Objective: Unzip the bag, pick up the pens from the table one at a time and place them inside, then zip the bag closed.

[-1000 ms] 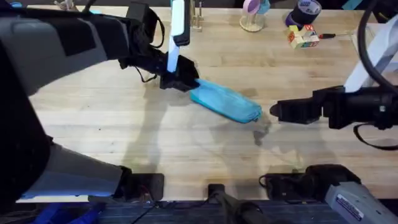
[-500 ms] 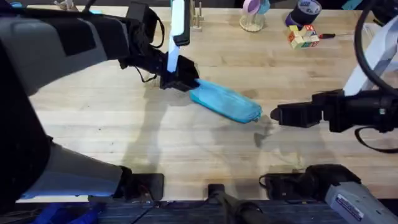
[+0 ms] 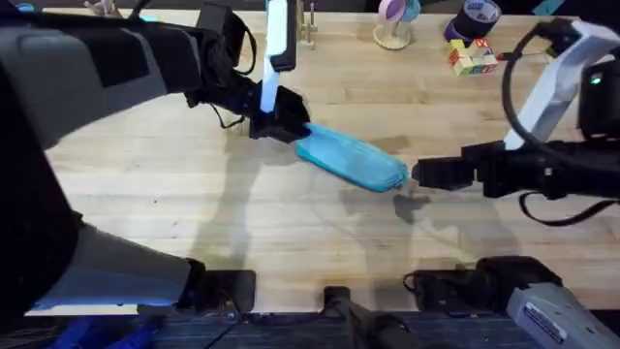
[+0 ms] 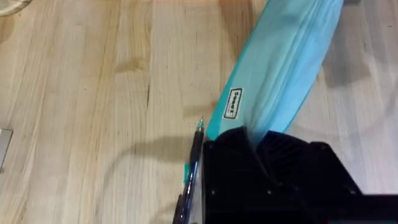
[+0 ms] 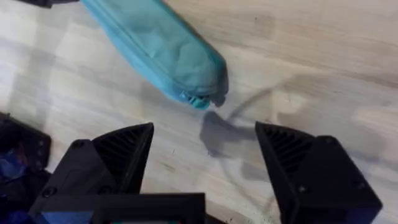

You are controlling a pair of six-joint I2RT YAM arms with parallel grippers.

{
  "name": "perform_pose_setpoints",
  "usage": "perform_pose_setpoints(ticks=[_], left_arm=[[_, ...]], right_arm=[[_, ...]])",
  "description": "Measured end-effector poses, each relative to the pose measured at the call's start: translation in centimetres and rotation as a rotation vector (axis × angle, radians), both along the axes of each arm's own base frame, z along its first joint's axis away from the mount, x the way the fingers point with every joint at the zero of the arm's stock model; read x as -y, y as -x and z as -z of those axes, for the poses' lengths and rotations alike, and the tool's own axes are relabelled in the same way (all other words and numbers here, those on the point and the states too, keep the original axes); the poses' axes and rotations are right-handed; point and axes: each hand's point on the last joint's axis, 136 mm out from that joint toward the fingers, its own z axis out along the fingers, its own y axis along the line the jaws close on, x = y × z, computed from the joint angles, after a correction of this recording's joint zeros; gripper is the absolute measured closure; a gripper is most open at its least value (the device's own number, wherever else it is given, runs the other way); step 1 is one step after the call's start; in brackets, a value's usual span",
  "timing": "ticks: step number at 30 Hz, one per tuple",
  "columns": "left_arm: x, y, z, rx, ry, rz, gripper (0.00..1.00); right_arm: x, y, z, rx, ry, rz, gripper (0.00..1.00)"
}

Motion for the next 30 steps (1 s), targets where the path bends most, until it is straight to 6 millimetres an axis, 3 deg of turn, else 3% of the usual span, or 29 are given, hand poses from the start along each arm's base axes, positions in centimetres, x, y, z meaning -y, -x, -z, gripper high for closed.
perform_pose_setpoints(ticks=[10, 17, 25, 30], left_arm=[[0.0, 0.0, 0.0, 0.0, 0.0, 0.0, 0.958], [0.0, 0.0, 0.0, 0.0, 0.0, 0.0, 0.958], [0.0, 0.1, 0.0, -0.003, -0.001, 0.0, 0.958], [0.0, 0.1, 0.0, -0.003, -0.001, 0.0, 0.958]], right_arm=[[-0.4, -0.2, 1.9, -0.056, -0.009, 0.006, 0.005], [-2.4, -0.3, 4.2, -0.16, 0.01, -0.093, 0.005], [-3.0, -1.9, 6.1, -0.174, 0.084, -0.101, 0.006], [-3.2, -2.1, 6.5, -0.182, 0.099, -0.105, 0.105]])
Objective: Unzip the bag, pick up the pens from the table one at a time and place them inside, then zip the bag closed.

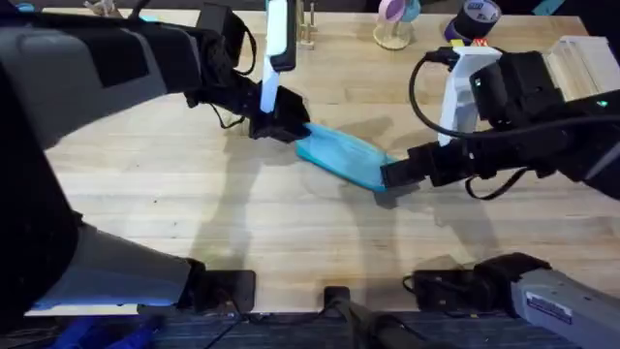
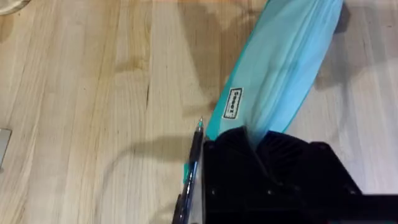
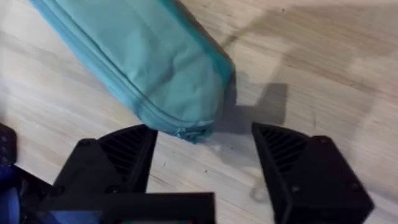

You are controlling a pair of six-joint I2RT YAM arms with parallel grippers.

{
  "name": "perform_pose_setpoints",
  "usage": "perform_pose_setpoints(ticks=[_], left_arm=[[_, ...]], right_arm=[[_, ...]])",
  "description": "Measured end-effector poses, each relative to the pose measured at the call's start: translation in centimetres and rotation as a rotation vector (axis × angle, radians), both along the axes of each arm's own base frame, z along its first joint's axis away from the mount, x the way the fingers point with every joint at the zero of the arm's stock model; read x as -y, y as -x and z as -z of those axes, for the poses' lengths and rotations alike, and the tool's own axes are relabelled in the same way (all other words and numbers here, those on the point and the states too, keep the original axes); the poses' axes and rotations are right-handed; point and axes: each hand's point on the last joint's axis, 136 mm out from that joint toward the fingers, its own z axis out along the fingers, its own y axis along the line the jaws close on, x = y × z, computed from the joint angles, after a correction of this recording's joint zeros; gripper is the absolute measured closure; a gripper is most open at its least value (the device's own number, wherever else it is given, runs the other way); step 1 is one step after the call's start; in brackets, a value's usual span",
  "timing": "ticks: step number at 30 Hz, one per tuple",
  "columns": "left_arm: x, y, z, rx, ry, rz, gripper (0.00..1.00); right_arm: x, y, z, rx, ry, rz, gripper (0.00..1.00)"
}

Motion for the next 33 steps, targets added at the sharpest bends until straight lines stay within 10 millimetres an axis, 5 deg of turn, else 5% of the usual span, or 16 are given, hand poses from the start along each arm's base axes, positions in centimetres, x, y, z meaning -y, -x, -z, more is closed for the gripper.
perform_pose_setpoints(ticks=[11, 25, 33], left_arm=[[0.0, 0.0, 0.0, 0.0, 0.002, 0.001, 0.958], [0.0, 0.0, 0.0, -0.002, 0.003, 0.001, 0.958], [0.0, 0.0, 0.0, 0.0, 0.002, 0.0, 0.958]], right_arm=[[-0.6, 0.0, 0.1, -0.014, -0.026, 0.002, 0.783], [-0.2, 1.4, -0.1, -0.08, -0.003, -0.004, 0.969], [0.1, 0.8, -3.2, -0.024, 0.024, -0.046, 0.97]])
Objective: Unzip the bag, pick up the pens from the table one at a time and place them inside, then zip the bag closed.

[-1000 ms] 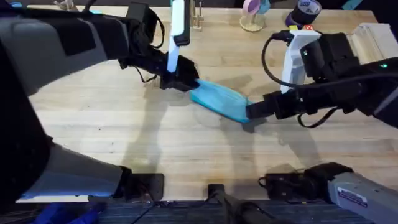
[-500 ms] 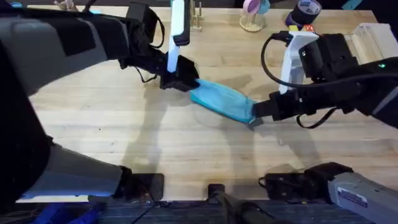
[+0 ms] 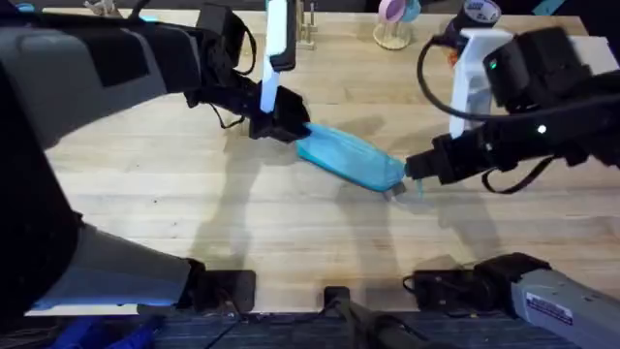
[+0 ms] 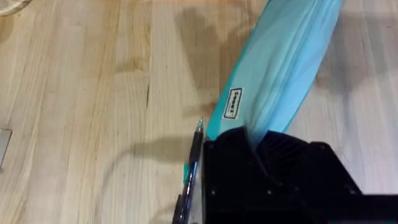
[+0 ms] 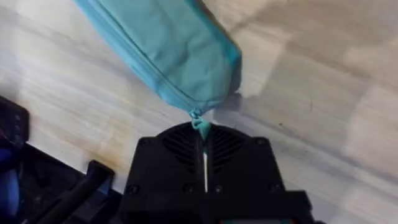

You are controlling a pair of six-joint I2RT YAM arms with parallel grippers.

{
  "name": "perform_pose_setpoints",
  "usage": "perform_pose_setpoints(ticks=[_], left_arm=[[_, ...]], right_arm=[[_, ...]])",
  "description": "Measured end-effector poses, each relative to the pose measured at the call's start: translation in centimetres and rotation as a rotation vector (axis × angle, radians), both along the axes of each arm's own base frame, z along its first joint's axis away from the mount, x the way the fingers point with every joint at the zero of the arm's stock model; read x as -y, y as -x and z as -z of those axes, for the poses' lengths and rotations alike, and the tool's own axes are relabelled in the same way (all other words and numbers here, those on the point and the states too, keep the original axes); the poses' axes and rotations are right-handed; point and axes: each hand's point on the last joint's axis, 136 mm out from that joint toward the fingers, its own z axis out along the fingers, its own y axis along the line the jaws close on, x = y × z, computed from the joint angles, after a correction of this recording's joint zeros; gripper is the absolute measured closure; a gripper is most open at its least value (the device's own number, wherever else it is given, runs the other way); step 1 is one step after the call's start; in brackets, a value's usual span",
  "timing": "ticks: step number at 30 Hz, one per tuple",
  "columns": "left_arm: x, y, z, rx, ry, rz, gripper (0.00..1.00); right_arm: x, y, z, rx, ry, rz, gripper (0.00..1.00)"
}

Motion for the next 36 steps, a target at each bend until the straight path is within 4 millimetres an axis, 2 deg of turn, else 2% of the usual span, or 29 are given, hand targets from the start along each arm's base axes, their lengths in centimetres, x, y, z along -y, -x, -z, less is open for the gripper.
perform_pose_setpoints(ticks=[5, 10, 23, 30, 36], left_arm=[[0.0, 0.0, 0.0, 0.0, -0.003, -0.001, 0.958], [0.0, 0.0, 0.0, 0.001, -0.003, -0.001, 0.958], [-0.3, -0.2, 0.1, 0.002, -0.011, -0.01, 0.958], [-0.7, -0.5, 0.3, 0.008, -0.023, -0.021, 0.958], [-1.3, -0.8, 0.5, 0.012, -0.046, -0.04, 0.958]], right_arm=[[-0.1, -0.9, -1.4, 0.045, 0.001, -0.011, 0.97], [-0.3, -1.3, -1.8, 0.069, 0.005, -0.023, 0.97], [-4.9, -4.2, -3.5, 0.269, -0.04, -0.159, 0.971], [-8.0, -7.1, -2.3, 0.315, -0.067, -0.186, 0.971], [-9.9, -9.1, -0.7, 0.342, -0.061, -0.19, 0.971]])
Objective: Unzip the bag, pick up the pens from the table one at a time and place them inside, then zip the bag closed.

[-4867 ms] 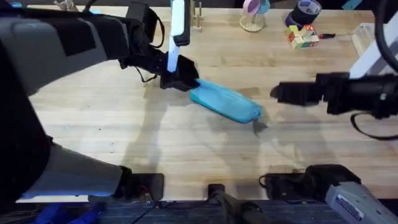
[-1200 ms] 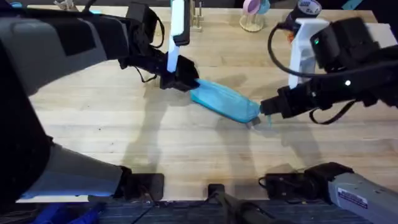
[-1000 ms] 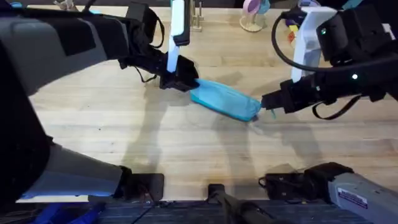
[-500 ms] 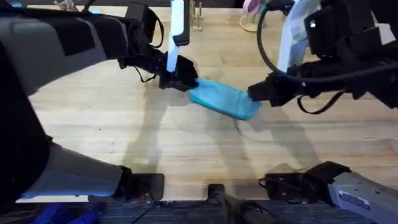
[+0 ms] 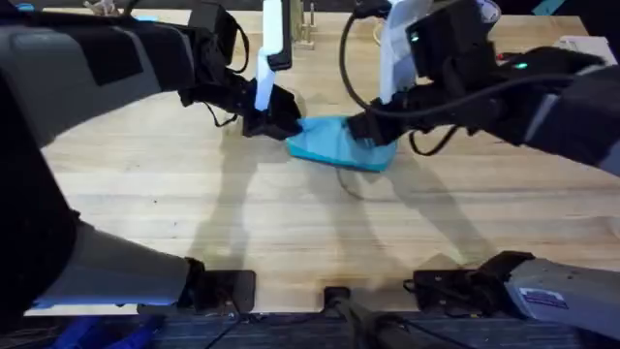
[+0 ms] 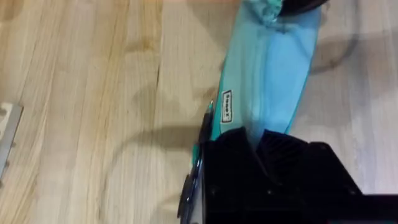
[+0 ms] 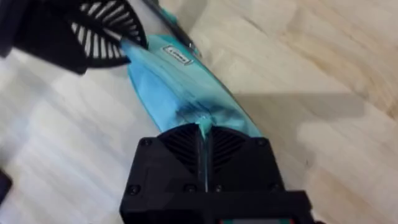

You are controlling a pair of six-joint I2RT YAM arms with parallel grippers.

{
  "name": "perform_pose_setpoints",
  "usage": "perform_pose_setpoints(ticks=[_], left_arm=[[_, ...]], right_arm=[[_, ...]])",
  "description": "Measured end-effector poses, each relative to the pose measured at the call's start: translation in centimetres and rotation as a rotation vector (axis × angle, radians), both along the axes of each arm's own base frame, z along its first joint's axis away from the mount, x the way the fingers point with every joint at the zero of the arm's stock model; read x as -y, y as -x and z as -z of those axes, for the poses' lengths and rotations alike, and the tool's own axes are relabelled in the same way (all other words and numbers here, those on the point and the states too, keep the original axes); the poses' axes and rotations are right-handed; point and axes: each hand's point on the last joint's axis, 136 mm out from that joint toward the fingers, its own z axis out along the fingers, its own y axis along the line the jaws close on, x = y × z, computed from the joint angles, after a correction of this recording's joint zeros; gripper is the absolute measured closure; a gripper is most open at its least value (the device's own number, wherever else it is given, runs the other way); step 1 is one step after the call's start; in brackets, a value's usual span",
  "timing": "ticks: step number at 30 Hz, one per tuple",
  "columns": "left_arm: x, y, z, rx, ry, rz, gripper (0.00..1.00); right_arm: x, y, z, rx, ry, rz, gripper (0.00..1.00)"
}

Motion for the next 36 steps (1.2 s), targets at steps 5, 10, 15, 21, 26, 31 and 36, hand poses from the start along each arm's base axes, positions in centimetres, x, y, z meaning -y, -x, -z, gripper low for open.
perform_pose_setpoints(ticks=[5, 10, 15, 21, 26, 31, 36], left_arm=[[-0.6, -0.4, 0.2, 0.006, -0.024, -0.017, 0.958], [-0.6, -0.3, 0.3, 0.003, -0.028, -0.018, 0.958], [-0.6, -0.3, 0.3, 0.0, -0.028, -0.018, 0.958], [-0.4, -0.3, 0.1, 0.007, -0.017, -0.013, 0.958], [-0.3, -0.4, 0.1, 0.01, -0.015, -0.01, 0.958], [-0.3, -0.4, 0.0, 0.011, -0.015, -0.01, 0.958], [-0.3, -0.4, 0.1, 0.01, -0.015, -0.01, 0.958]], right_arm=[[-1.2, -1.8, -0.1, 0.051, -0.034, 0.044, 0.971], [-1.4, -1.5, -0.4, 0.046, -0.038, 0.062, 0.971], [-1.4, -0.9, -1.9, 0.065, -0.059, 0.061, 0.971], [-1.1, 0.7, -3.5, 0.054, -0.059, 0.046, 0.972], [-1.5, 1.2, -3.6, 0.042, -0.068, 0.027, 0.971], [-2.0, 0.7, -3.2, 0.037, -0.071, 0.021, 0.972], [-3.9, -0.7, -2.6, 0.059, -0.091, -0.001, 0.971]])
